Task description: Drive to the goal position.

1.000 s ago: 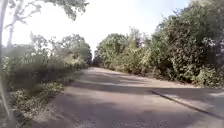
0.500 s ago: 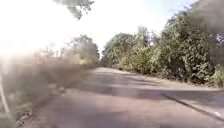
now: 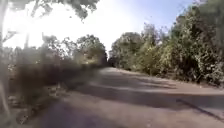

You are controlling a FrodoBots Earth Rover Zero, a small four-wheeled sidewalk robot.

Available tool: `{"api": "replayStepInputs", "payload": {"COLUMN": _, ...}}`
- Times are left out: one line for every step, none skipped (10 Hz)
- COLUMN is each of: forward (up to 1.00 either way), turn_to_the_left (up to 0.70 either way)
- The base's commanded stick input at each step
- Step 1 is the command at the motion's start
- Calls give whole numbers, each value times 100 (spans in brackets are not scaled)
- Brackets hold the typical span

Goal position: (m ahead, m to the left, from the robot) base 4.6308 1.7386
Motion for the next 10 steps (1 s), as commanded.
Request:
{"api": "replayStepInputs", "payload": {"forward": 70, "turn_to_the_left": 0}}
{"api": "replayStepInputs", "payload": {"forward": 70, "turn_to_the_left": 0}}
{"api": "replayStepInputs", "payload": {"forward": 70, "turn_to_the_left": -1}}
{"api": "replayStepInputs", "payload": {"forward": 70, "turn_to_the_left": -3}}
{"api": "replayStepInputs", "payload": {"forward": 70, "turn_to_the_left": -3}}
{"api": "replayStepInputs", "payload": {"forward": 70, "turn_to_the_left": -3}}
{"api": "replayStepInputs", "payload": {"forward": 70, "turn_to_the_left": -2}}
{"api": "replayStepInputs", "payload": {"forward": 70, "turn_to_the_left": 0}}
{"api": "replayStepInputs", "payload": {"forward": 70, "turn_to_the_left": 0}}
{"api": "replayStepInputs", "payload": {"forward": 70, "turn_to_the_left": 0}}
